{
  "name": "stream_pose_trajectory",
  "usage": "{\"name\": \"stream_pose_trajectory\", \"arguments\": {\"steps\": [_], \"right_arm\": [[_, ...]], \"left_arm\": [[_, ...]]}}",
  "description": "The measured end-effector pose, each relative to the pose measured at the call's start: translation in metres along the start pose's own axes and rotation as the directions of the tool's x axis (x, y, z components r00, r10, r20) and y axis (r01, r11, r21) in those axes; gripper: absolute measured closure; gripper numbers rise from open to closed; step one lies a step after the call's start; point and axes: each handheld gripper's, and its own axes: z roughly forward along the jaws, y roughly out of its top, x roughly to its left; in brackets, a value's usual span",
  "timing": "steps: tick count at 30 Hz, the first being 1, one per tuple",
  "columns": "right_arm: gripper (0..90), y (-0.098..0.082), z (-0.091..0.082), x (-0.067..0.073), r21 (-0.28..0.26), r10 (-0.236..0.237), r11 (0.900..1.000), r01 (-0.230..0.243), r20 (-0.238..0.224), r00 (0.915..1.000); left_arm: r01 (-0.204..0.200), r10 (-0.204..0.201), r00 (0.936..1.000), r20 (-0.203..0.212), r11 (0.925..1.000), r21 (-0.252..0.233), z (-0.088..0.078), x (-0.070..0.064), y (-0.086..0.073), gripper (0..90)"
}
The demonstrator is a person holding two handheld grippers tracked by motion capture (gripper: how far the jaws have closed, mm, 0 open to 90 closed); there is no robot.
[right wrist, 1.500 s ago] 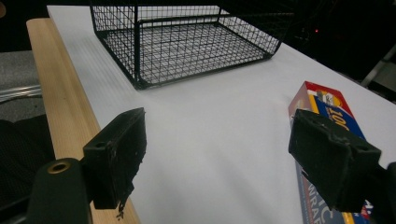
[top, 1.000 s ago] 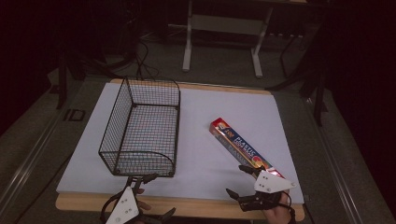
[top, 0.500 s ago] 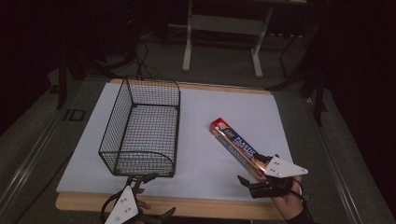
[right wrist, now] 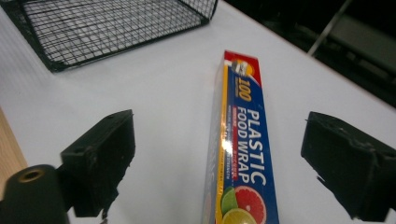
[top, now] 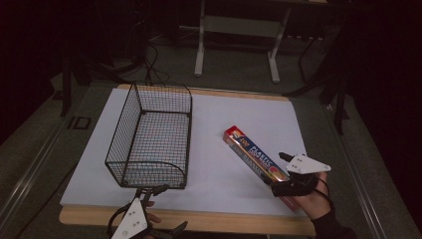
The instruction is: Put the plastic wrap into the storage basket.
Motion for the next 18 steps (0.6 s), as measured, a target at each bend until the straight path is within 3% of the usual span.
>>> {"name": "stream_pose_trajectory", "arguments": {"steps": [5, 14, 18], "right_arm": [[9.7, 0.000, 0.010, -0.010, 0.049, 0.024, 0.998, -0.025, 0.018, 0.9995], [10.3, 0.003, 0.030, -0.026, 0.144, 0.053, 0.988, -0.047, -0.035, 0.9980], [14.5, 0.006, 0.038, -0.029, 0.158, 0.019, 0.987, -0.011, -0.049, 0.9986]], "left_arm": [[-0.002, 0.002, 1.0000, 0.007, 1.0000, 0.006, 0.001, -0.001, 0.000, 0.9], [-0.003, 0.003, 0.9999, 0.014, 1.0000, 0.008, 0.001, -0.001, 0.000, 0.9], [-0.006, 0.006, 0.9998, 0.018, 0.9999, 0.010, 0.001, -0.001, 0.000, 0.9]]}}
